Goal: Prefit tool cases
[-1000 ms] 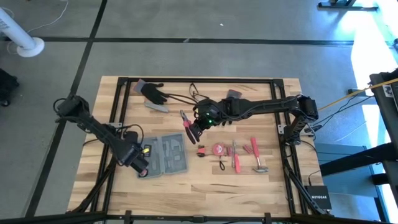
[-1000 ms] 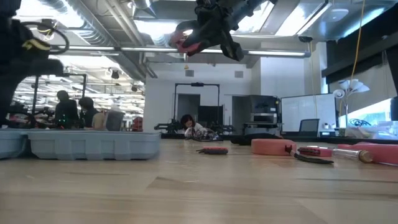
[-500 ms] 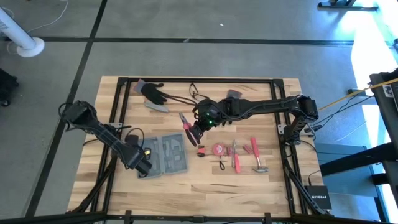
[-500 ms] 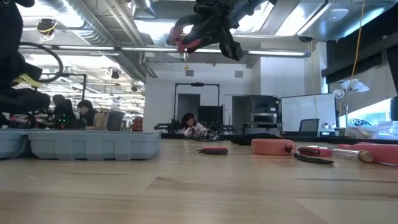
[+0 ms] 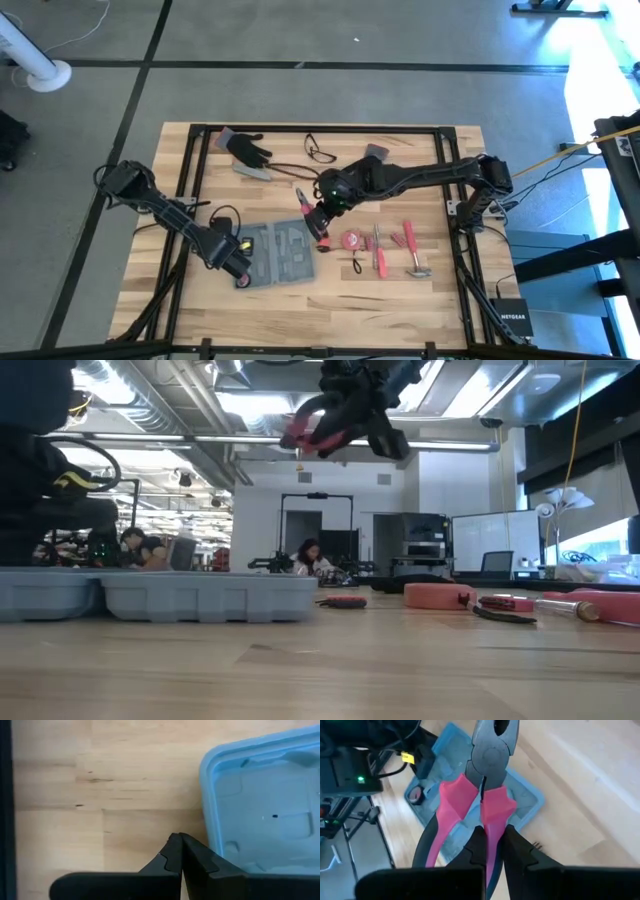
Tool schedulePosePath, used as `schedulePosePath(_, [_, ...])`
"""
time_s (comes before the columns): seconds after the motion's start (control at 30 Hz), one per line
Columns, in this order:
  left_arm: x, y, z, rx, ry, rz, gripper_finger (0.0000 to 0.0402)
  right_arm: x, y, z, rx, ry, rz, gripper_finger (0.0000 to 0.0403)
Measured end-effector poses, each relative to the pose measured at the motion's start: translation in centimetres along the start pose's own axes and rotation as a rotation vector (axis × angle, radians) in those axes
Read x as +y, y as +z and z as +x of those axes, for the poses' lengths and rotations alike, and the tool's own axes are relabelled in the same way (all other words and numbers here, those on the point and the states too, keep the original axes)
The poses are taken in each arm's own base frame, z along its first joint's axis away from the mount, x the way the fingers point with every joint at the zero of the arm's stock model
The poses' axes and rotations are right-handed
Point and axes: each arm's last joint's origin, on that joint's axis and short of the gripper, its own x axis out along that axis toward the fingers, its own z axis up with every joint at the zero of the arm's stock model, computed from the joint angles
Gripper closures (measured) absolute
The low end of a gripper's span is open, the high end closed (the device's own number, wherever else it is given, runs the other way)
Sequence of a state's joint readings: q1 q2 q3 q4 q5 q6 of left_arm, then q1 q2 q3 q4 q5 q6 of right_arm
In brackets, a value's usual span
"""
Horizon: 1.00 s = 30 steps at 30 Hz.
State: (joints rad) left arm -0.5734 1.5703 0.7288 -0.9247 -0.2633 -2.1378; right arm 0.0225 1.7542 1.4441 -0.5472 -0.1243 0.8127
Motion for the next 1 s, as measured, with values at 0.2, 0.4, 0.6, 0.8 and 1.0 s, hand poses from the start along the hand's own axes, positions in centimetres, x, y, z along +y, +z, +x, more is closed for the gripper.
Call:
schedulePosePath(0.2, [-0.8, 0.3, 0.1, -0.002, -0.051, 0.04, 0.0402, 2.4, -1.9, 2.3, -0.01, 0.079, 0.071, 0.0377])
schedulePosePath(0.4, [-1.1, 0.7, -1.5, -0.104, -0.104, 0.062, 0.0401, 4.6, -4.3, 5.6, -0.004, 0.157, 0.124, 0.0377])
schedulePosePath(0.6, [-0.9, 1.2, -3.0, -0.129, -0.131, 0.192, 0.0401, 5.7, -6.2, 8.5, -0.05, 0.183, 0.2, 0.0377])
schedulePosePath(0.8, [0.0, 1.5, -4.8, -0.19, -0.244, 0.341, 0.0401, 7.1, -8.4, 10.3, -0.146, 0.215, 0.373, 0.0378])
schedulePosePath(1.0, [2.0, 2.6, -8.3, -0.282, -0.439, 0.604, 0.0401, 7.6, -10.1, 11.5, -0.256, 0.191, 0.54, 0.0378])
